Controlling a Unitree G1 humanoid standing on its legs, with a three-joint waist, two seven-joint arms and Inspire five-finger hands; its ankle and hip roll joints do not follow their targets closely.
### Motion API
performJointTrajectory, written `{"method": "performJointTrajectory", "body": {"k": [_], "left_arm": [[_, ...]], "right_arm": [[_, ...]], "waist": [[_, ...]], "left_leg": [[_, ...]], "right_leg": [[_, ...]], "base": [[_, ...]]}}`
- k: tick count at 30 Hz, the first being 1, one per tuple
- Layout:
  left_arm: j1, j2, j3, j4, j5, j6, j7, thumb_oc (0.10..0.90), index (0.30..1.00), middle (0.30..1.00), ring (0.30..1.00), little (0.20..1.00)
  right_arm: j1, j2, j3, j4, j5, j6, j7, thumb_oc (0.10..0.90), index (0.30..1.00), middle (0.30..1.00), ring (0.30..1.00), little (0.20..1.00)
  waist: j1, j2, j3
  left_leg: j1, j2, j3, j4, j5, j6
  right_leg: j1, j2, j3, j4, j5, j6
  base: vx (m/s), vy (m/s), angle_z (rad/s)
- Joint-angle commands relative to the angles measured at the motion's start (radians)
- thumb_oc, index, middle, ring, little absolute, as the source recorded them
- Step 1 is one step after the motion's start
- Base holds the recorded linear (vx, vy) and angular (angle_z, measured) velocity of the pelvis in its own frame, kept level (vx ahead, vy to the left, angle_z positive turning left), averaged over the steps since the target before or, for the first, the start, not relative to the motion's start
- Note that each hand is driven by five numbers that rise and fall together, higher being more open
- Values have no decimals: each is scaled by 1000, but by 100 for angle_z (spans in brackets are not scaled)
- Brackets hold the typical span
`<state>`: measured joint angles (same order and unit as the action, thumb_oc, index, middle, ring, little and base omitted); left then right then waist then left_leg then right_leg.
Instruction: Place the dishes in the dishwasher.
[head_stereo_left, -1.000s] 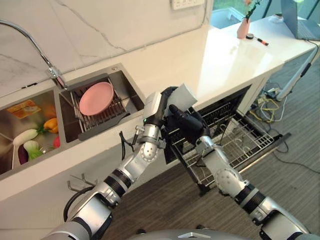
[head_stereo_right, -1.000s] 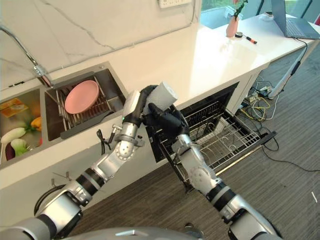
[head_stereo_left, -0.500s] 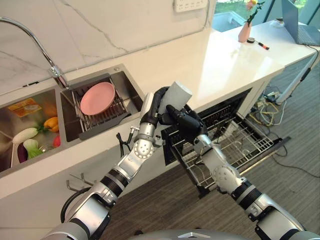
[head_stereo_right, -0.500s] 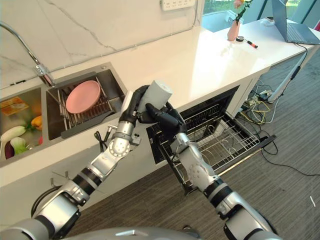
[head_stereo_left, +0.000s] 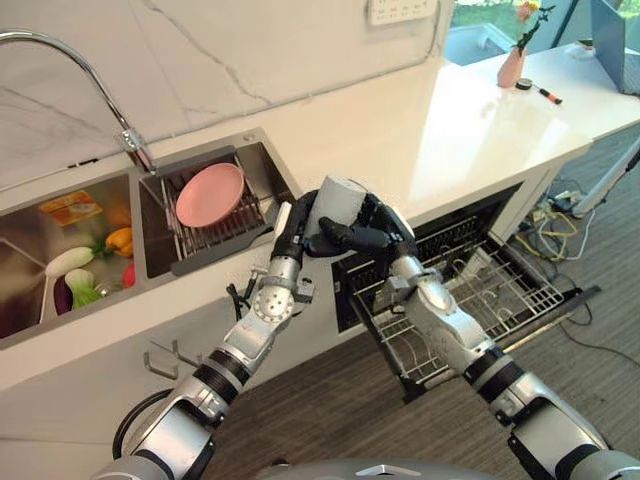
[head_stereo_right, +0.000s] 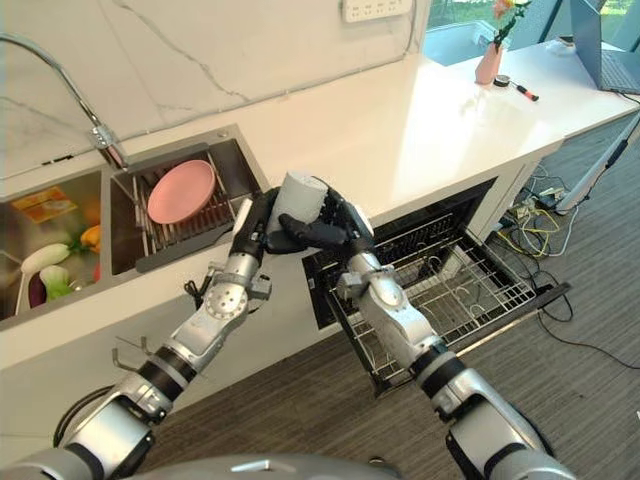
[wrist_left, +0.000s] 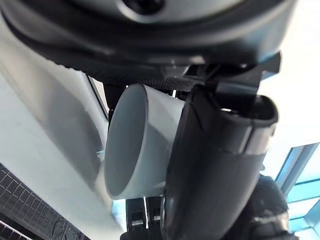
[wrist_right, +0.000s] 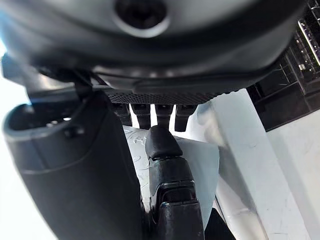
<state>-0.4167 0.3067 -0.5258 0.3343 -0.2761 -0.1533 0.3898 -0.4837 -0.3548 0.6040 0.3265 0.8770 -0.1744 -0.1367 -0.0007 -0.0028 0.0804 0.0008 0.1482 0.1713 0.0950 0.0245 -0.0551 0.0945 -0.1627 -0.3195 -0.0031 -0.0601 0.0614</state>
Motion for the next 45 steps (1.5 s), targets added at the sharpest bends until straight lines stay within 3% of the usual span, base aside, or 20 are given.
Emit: {"method": "performJointTrajectory", "body": {"k": [1,4,10,14,16,29,30,31,32,34,37,39,42,45], "left_arm": [[-131,-128,-244,-99,52,-113,-210,400,300,300,300,300],[-148,-136,-251,-97,55,-103,-216,400,300,300,300,300],[-167,-128,-242,-136,55,-97,-225,400,300,300,300,300],[-174,-168,-271,-81,98,-96,-216,400,300,300,300,300],[-177,-178,-282,-52,119,-99,-209,400,300,300,300,300],[-163,-205,-310,19,148,-124,-188,400,300,300,300,300],[-158,-195,-304,11,142,-125,-182,579,568,568,568,568],[-156,-186,-298,5,139,-125,-179,723,785,785,785,785],[-151,-172,-288,-7,134,-127,-176,800,900,900,900,900],[-141,-150,-273,-33,126,-131,-161,800,900,900,900,900],[-131,-129,-253,-65,127,-133,-137,800,900,900,900,900],[-108,-78,-197,-118,150,-138,-106,800,900,900,900,900],[-64,-41,-130,-161,133,-142,-86,800,900,900,900,900],[-14,-6,-55,-209,120,-143,-57,800,900,900,900,900]], "right_arm": [[-357,157,19,-25,156,-67,167,800,900,900,900,900],[-358,211,18,-29,260,-76,188,800,900,900,900,900],[-358,246,17,-49,287,-88,201,800,900,900,900,900],[-347,286,28,-64,293,-95,208,800,900,900,900,900],[-337,296,33,-77,291,-99,216,400,300,300,300,300],[-307,337,29,-287,272,-168,266,400,300,300,300,300],[-286,321,7,-314,239,-197,224,400,300,300,300,300],[-275,312,-5,-321,214,-207,200,400,300,300,300,300],[-259,289,-15,-334,160,-217,162,400,300,300,300,300],[-226,244,-43,-383,45,-225,86,400,300,300,300,300],[-173,227,-77,-423,-29,-234,20,400,300,300,300,300],[-115,149,-165,-468,-245,-219,-106,400,300,300,300,300],[-38,48,-257,-584,-474,-184,-186,400,300,300,300,300],[63,9,-346,-663,-582,-183,-244,400,300,300,300,300]], "waist": [[4,-14,-14],[5,-14,-13],[7,-9,-14],[3,-9,-13],[1,-9,-12],[-13,2,-10],[-17,4,-11],[-19,5,-10],[-21,6,-10],[-25,8,-11],[-30,10,-12],[-39,11,-13],[-48,8,-15],[-57,7,-16]], "left_leg": [[120,26,-4,-182,-54,-74],[118,29,-2,-182,-51,-76],[121,29,-1,-182,-51,-77],[126,27,4,-182,-54,-75],[127,27,5,-182,-54,-74],[140,26,16,-182,-61,-69],[142,25,17,-182,-63,-68],[142,24,18,-182,-64,-67],[142,22,18,-182,-66,-66],[143,22,19,-182,-69,-65],[144,22,19,-182,-71,-64],[147,20,20,-182,-74,-63],[156,24,26,-182,-78,-63],[161,29,29,-182,-79,-63]], "right_leg": [[29,-32,65,-84,54,124],[24,-31,66,-84,52,124],[22,-30,66,-84,48,126],[22,-31,72,-84,51,123],[23,-31,75,-84,52,123],[21,-32,88,-84,47,124],[24,-32,90,-84,49,125],[24,-33,91,-84,50,125],[25,-33,93,-84,52,125],[28,-34,94,-84,55,125],[31,-34,94,-84,56,126],[35,-34,94,-84,58,127],[38,-32,94,-84,56,127],[37,-30,94,-84,53,130]], "base": [[-19,-8,7],[0,0,0],[-4,-1,1],[-2,-1,-1],[-10,-12,-4],[0,-1,-3],[4,6,-6],[8,12,-6],[7,13,-4],[11,9,-5],[3,9,-1],[8,16,-2],[39,13,-1],[15,6,-2]]}}
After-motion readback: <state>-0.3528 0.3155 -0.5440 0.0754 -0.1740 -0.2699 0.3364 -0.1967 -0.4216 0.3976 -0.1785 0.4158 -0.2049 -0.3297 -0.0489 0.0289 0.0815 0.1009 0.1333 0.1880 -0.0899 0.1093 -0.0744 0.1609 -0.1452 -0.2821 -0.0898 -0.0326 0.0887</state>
